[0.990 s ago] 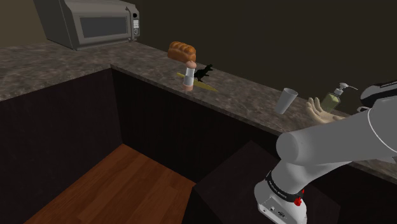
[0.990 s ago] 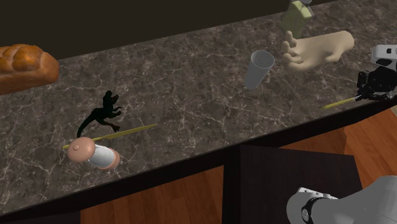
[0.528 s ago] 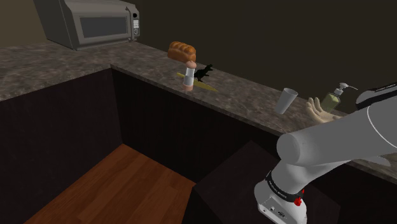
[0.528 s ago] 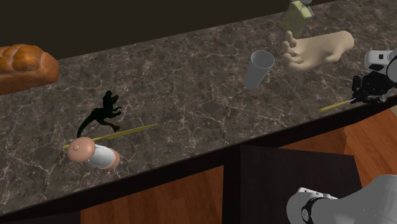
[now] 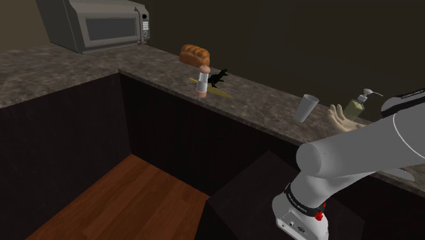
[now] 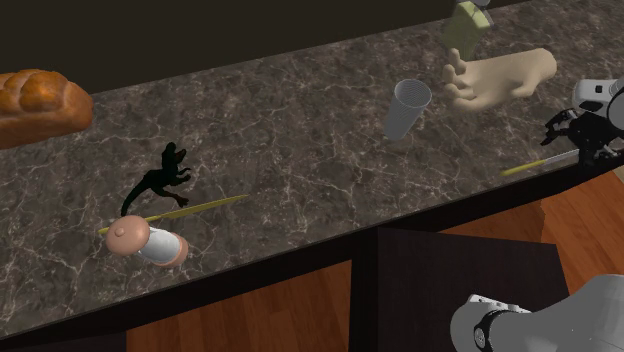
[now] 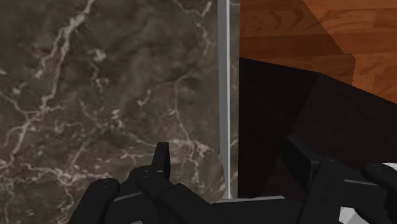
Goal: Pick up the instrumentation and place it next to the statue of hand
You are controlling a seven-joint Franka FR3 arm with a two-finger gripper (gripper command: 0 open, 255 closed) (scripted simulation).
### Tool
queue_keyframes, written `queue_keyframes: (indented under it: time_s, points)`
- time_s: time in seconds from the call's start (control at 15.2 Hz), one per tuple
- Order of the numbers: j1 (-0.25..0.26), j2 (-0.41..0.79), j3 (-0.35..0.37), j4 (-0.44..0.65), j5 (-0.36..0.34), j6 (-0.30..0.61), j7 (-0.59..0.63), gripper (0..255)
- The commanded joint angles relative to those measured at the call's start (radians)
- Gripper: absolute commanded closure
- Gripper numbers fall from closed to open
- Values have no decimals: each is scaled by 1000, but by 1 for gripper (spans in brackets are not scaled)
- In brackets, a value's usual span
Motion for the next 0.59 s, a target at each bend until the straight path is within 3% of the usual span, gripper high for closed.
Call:
queue_keyframes:
  time_s: [0.0, 0.07, 0.33, 0.53]
  points:
    - [0, 0, 0, 0, 0, 0, 0, 0]
    - [0, 0, 0, 0, 0, 0, 0, 0]
    - [-65, -63, 126, 71, 14, -145, 6, 0]
    - [-65, -63, 126, 71, 14, -145, 6, 0]
